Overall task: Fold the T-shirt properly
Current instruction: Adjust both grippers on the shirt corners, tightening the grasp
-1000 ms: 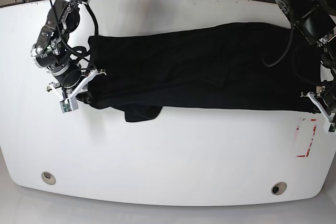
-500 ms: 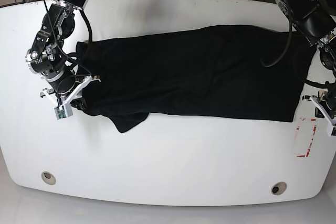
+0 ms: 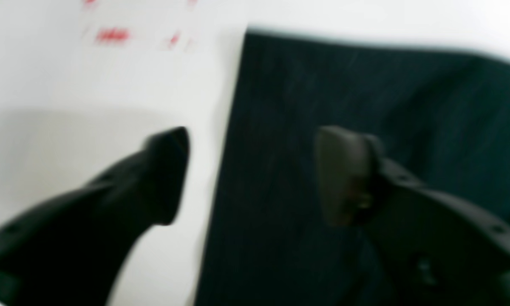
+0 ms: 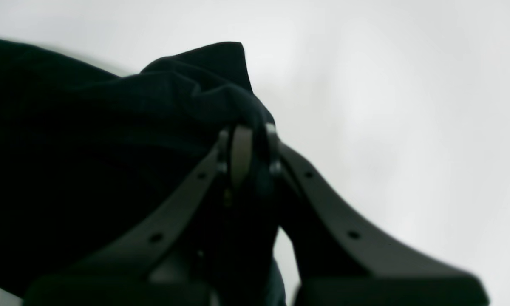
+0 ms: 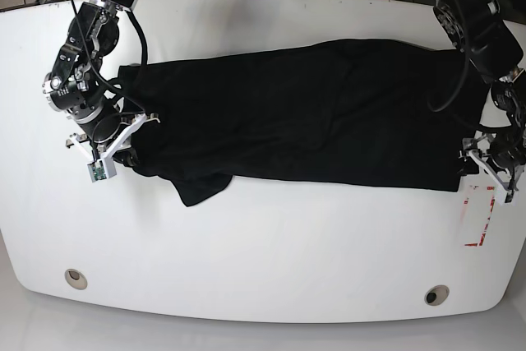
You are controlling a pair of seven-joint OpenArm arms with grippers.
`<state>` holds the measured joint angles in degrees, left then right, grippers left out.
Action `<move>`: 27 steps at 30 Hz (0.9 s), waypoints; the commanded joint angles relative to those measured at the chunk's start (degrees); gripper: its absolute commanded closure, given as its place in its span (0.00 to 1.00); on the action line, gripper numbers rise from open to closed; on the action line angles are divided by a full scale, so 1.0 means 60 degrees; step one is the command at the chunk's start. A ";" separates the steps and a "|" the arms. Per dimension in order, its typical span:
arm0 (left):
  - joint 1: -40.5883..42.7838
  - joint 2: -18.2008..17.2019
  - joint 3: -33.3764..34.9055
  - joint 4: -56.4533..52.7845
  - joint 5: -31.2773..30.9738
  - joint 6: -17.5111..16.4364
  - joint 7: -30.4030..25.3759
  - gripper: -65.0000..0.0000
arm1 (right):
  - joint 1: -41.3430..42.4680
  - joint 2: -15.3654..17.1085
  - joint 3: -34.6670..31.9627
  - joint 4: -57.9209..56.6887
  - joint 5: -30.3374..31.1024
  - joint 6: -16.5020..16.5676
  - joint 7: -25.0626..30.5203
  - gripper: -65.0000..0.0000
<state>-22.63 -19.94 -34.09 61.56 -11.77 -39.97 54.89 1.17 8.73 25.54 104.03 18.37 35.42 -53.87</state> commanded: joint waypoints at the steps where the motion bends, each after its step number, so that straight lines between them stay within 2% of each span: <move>1: -0.0514 -0.0346 -0.0026 -0.0553 -0.0112 -0.0006 -0.0424 0.27 | 0.0164 0.0105 0.0029 0.0149 0.0184 0.0009 0.0252 1.00; 8: -0.1349 -0.0683 0.0018 -0.2516 -0.0097 -0.0006 -0.1479 0.28 | 0.0164 0.0090 0.0029 0.0135 0.0184 0.0009 0.0252 1.00; 15: -0.1891 -0.0771 0.0179 -0.4040 -0.0097 -0.0006 -0.2035 0.28 | 0.0164 -0.0056 0.0029 0.0135 0.0140 0.0009 0.0252 1.00; 22: -0.1891 -0.0757 0.1029 -0.4450 -0.0112 -0.0006 -0.2768 0.28 | 0.0164 -0.0159 0.0029 0.0135 0.0140 0.0009 0.0252 1.00; 27: -0.1862 -0.0698 0.1190 -0.4465 -0.0097 -0.0006 -0.2783 0.28 | 0.0164 -0.0159 0.0029 0.0135 0.0184 0.0009 0.0252 1.00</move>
<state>-32.25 -23.07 -27.07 33.95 -11.44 -39.70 39.35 1.13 7.20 25.56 103.81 18.24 35.44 -53.84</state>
